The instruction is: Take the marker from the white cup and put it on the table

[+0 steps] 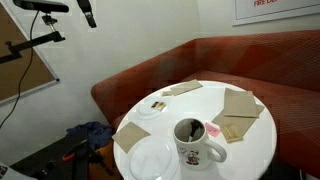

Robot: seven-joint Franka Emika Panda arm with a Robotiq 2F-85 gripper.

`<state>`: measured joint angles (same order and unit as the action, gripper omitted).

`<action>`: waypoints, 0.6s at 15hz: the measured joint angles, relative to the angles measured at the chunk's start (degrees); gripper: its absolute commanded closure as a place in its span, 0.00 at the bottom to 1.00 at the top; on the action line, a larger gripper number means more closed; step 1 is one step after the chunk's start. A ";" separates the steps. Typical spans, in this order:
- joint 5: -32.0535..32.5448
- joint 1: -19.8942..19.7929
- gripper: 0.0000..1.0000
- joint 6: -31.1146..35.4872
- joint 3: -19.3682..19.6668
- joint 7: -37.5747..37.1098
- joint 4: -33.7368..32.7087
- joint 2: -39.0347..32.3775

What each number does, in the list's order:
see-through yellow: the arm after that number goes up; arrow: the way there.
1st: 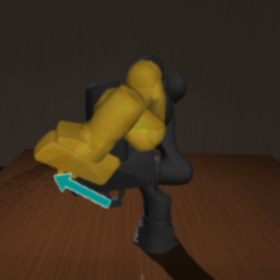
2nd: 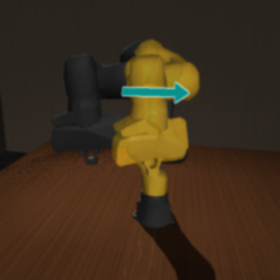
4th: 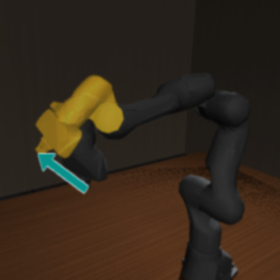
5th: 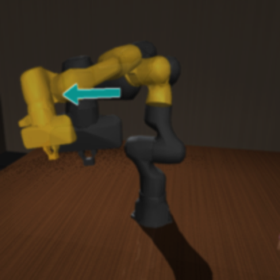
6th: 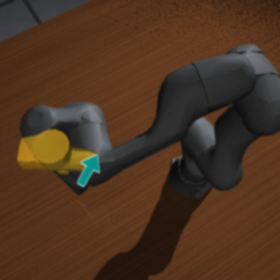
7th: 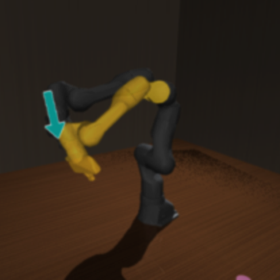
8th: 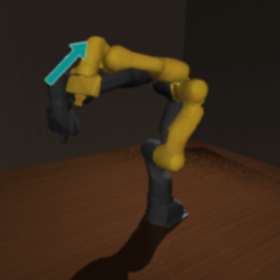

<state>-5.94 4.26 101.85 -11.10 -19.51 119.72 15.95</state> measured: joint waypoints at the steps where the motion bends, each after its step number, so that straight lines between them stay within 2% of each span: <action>1: 0.00 0.00 0.00 0.01 0.00 0.00 0.00 0.00; 9: 0.39 0.00 0.00 0.08 0.12 0.23 0.02 -0.03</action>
<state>-5.56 4.26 101.93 -10.98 -19.28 119.74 15.92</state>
